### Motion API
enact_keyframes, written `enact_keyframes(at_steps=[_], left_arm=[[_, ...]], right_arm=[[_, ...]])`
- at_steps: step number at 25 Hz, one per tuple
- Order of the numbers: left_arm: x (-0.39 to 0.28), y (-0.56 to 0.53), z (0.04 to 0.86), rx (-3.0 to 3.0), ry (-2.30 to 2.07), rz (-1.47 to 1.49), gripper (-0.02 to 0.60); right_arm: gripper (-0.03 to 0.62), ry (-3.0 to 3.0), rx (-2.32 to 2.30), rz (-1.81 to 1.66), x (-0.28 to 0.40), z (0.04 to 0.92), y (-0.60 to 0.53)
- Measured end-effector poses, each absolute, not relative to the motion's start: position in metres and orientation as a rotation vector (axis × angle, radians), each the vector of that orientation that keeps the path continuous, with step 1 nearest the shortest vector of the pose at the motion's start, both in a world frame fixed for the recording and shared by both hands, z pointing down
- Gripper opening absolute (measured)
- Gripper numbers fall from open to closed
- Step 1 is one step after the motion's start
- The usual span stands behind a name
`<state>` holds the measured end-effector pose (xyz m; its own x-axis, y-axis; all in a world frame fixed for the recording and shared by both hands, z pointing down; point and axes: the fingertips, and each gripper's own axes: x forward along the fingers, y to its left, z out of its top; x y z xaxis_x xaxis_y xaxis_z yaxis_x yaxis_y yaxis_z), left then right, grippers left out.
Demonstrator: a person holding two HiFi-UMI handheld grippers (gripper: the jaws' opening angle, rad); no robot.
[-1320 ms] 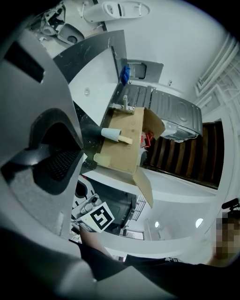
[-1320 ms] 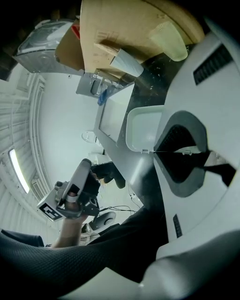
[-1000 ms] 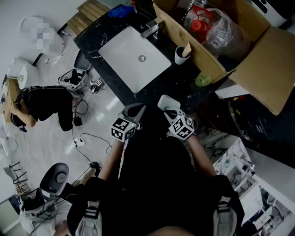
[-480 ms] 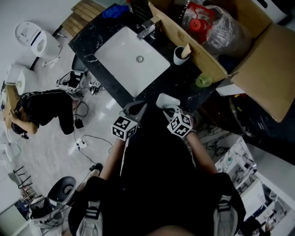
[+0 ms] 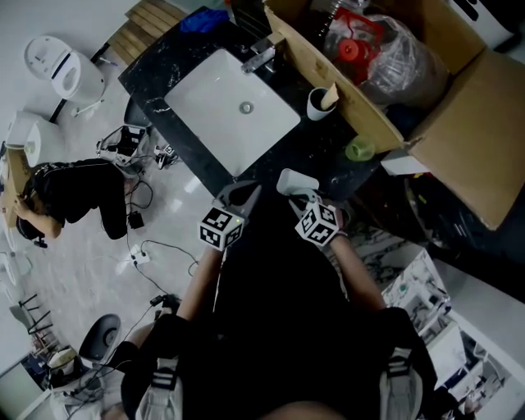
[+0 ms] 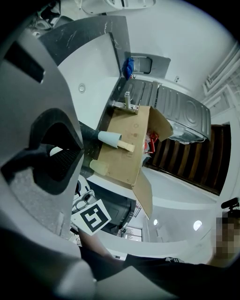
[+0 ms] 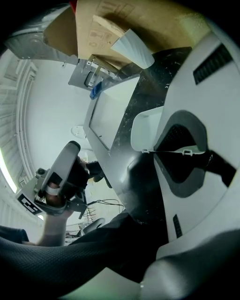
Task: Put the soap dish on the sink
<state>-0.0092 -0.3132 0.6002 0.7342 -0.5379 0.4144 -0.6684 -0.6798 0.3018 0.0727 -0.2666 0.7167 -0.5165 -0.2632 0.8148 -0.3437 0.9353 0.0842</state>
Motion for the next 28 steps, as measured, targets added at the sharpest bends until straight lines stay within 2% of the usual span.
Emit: enact_keyframes(at_steps=[14, 21, 28], left_arm=[[-0.011, -0.315, 0.602, 2.493, -0.926, 0.397, -0.002], [-0.013, -0.310, 0.601, 2.497, -0.930, 0.401, -0.002], [-0.011, -0.303, 0.596, 2.508, -0.936, 0.410, -0.002]], right_arm=[[0.008, -2.135, 0.424, 0.083, 0.072, 0.720, -0.272], [0.043, -2.138, 0.455, 0.067, 0.074, 0.715, -0.272], [0.035, -2.152, 0.496, 0.064, 0.080, 0.710, -0.266]])
